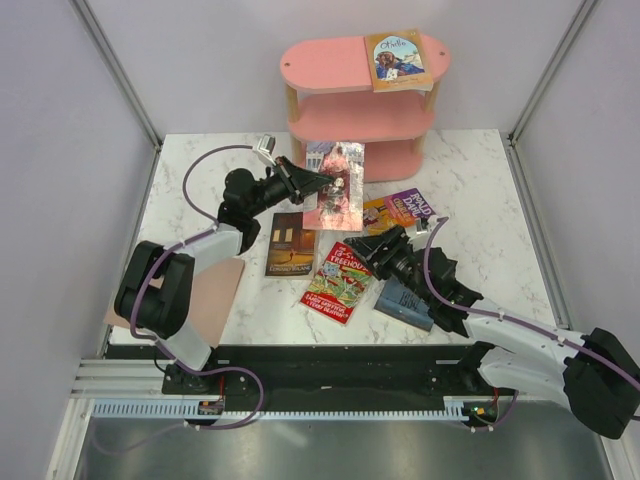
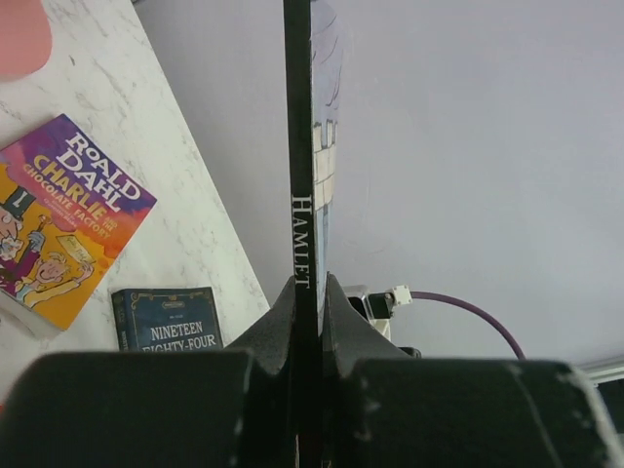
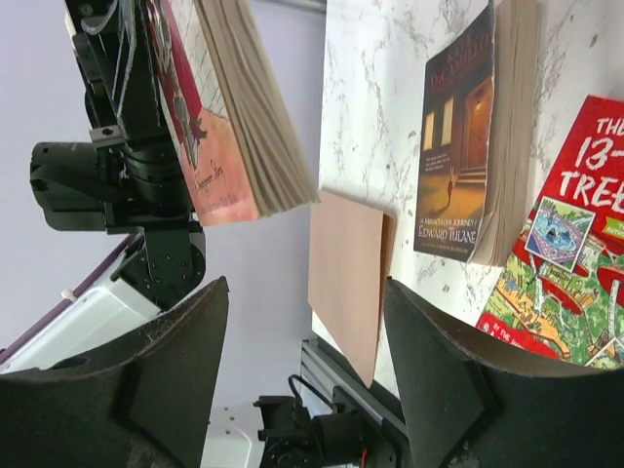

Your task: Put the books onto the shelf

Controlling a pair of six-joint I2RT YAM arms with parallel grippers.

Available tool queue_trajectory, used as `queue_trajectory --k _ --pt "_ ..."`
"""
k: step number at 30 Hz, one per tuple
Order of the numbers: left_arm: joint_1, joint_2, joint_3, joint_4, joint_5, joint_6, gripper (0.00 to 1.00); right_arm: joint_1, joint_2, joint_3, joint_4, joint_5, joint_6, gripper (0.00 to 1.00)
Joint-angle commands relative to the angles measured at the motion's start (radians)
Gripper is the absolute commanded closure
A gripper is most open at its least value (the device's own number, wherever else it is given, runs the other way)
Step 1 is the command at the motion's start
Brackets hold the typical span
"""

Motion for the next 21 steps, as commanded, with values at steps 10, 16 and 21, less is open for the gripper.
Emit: queue_trajectory --k 10,16,21 --pt "-0.072 0.018 0.011 0.128 0.008 -0.082 0.98 0.004 0.049 0.086 0.071 0.083 -0.06 0.27" --pt "-0.098 0.032 0.028 0.14 0.01 -0.089 0.98 0.004 0.061 0.114 0.096 0.109 -0.079 0.35" --pt "-0.1 0.047 0.024 0.149 0.025 -0.094 0.98 0.005 0.049 0.126 0.085 0.116 -0.085 1.0"
